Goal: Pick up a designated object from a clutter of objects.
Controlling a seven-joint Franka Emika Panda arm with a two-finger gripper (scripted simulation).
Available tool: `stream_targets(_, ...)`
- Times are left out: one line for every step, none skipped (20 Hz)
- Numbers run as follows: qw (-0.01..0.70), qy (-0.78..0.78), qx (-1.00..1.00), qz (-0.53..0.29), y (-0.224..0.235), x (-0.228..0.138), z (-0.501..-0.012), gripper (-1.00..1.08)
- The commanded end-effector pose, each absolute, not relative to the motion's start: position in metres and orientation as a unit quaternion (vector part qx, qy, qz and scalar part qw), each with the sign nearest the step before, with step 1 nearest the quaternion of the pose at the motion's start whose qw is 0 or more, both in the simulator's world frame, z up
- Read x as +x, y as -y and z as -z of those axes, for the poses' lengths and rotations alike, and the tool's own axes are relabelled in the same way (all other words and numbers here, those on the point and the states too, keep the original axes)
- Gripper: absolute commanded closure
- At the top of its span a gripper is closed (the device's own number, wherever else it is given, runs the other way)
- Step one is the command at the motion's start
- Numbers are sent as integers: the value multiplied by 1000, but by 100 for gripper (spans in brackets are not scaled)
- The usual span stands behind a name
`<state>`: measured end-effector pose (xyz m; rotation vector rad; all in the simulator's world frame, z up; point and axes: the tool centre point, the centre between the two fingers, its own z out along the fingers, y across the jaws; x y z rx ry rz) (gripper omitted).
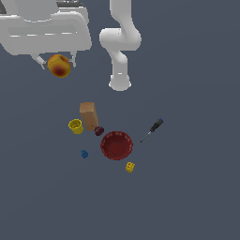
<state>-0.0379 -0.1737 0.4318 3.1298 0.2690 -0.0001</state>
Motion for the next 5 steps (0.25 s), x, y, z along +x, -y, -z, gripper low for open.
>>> stream_targets(0,-86,996,0,174,-38,-439,108)
stream_targets(0,-86,996,0,174,-38,-441,108)
stream_targets(0,-86,996,0,174,-37,-442,108)
stream_targets(0,-86,996,0,174,-37,-442,108)
stream_targets(0,-86,996,0,174,-37,-442,108)
